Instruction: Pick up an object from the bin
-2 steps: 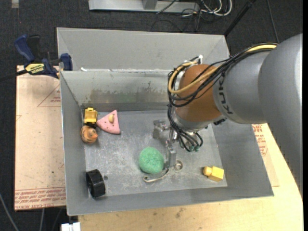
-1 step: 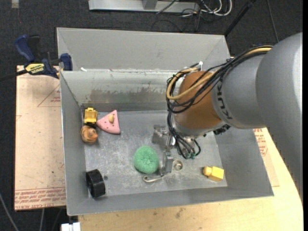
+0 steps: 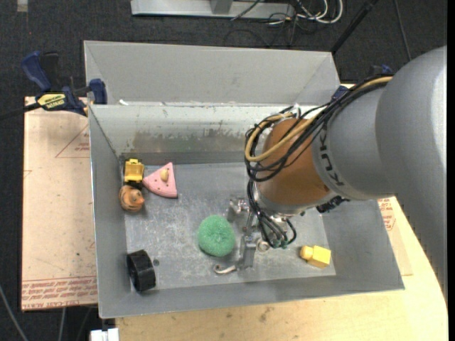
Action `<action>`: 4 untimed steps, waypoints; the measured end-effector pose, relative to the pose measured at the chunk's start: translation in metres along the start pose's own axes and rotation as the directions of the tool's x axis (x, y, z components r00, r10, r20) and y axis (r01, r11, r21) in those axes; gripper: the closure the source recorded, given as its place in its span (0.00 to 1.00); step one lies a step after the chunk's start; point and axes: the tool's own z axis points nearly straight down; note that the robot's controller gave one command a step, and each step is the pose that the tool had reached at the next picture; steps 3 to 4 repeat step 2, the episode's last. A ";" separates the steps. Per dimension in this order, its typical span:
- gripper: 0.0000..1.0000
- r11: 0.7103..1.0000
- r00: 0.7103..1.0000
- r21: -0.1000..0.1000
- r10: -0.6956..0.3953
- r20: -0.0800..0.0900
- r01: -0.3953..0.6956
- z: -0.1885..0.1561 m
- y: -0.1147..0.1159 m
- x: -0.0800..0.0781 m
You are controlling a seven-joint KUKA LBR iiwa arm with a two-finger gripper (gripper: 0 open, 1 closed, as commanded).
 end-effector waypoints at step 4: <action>0.00 0.999 0.999 -0.002 0.051 0.001 -0.051 0.000 0.040 0.009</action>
Offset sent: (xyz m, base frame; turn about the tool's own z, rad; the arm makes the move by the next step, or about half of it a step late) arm -0.0070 0.0638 -0.0004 -0.0273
